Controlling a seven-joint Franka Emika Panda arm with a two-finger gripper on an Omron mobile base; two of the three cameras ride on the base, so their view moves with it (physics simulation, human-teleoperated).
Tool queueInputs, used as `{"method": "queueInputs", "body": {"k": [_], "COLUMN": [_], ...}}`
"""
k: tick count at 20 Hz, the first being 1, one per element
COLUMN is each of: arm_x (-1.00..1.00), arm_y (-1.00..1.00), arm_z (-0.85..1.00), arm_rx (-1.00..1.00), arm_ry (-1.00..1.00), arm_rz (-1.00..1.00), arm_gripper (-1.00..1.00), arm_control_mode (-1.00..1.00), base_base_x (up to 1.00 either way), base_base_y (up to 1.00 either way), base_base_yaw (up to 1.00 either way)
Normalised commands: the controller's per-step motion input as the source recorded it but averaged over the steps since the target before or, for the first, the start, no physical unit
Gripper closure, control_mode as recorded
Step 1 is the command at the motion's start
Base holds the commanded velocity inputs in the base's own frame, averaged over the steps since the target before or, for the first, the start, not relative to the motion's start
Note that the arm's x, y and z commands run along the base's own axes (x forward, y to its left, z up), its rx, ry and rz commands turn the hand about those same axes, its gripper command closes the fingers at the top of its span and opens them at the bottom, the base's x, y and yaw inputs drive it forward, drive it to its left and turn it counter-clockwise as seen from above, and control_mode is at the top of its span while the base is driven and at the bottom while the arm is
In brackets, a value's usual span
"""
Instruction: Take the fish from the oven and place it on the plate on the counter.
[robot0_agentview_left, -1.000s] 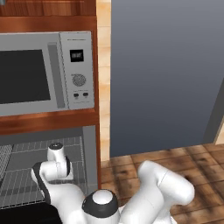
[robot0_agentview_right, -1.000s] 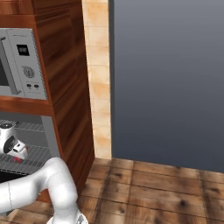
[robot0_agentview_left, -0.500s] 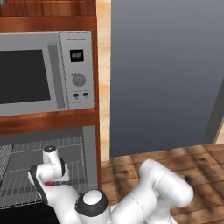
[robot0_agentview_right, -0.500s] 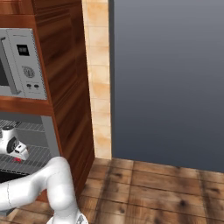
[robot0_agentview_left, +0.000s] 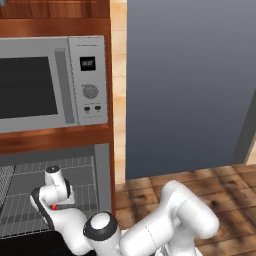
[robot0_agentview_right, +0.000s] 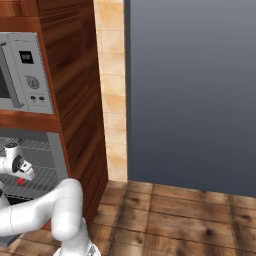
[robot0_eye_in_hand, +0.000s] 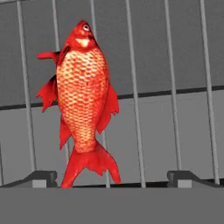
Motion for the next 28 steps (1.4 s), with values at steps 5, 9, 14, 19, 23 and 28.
{"method": "queueInputs", "body": {"k": [5, 9, 14, 19, 23, 28], "arm_x": [0.25, 0.04, 0.00, -0.02, -0.01, -0.16], "arm_y": [0.25, 0.22, 0.14, -0.04, -0.16, -0.14], "arm_z": [-0.43, -0.15, -0.36, -0.17, 0.00, -0.29], "arm_rx": [-0.05, -0.03, -0.03, 0.00, 0.00, 0.00], "arm_ry": [0.00, 0.00, 0.01, -0.02, -0.07, -0.05], "arm_rz": [0.12, 0.08, 0.01, 0.00, -0.03, -0.06], "arm_gripper": [-1.00, -1.00, -1.00, -1.00, -1.00, -1.00], "arm_control_mode": [-1.00, -1.00, -1.00, -1.00, -1.00, -1.00], "base_base_x": [0.00, 0.00, 0.00, 0.00, 0.00, 0.00], "base_base_y": [0.00, 0.00, 0.00, 0.00, 0.00, 0.00], "base_base_yaw": [0.00, 0.00, 0.00, 0.00, 0.00, 0.00]}}
